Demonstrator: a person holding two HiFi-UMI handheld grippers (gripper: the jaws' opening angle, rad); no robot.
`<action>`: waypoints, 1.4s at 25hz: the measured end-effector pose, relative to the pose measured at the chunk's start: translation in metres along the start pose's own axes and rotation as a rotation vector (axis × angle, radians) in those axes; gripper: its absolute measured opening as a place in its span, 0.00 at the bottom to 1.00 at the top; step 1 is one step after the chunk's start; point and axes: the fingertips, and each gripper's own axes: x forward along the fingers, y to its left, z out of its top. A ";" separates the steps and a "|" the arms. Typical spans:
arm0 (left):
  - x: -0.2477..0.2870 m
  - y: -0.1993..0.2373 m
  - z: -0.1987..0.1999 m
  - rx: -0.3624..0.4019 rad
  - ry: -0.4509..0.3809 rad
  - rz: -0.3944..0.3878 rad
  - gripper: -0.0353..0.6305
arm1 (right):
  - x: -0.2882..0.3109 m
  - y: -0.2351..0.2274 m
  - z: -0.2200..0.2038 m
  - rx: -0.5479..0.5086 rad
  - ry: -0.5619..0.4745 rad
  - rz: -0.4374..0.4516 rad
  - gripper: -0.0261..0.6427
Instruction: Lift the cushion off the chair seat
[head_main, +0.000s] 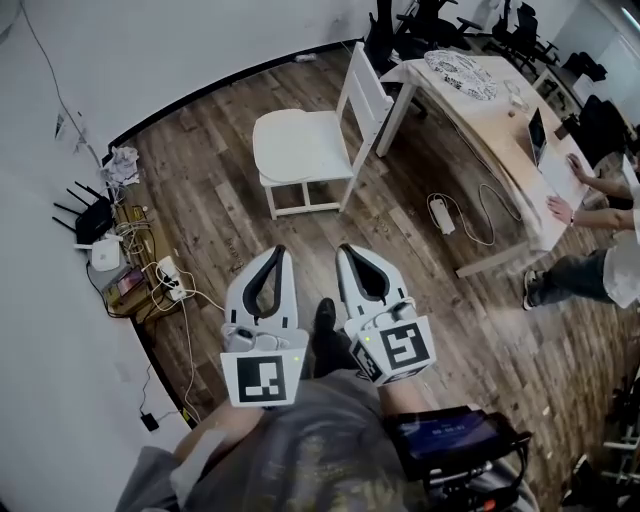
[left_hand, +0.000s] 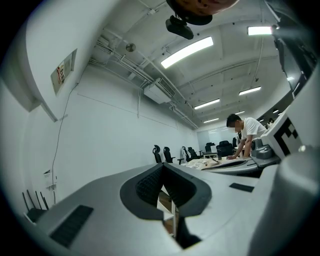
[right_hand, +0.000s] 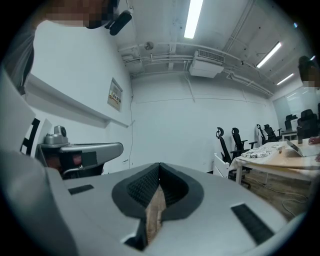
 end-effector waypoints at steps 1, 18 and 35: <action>0.008 0.001 -0.002 0.001 0.005 0.000 0.06 | 0.005 -0.005 -0.001 0.002 0.002 -0.001 0.05; 0.160 0.022 -0.019 0.059 0.107 0.035 0.06 | 0.129 -0.110 -0.009 0.071 0.031 0.044 0.05; 0.241 0.039 0.009 0.145 0.053 0.150 0.06 | 0.208 -0.179 0.025 0.086 -0.052 0.126 0.05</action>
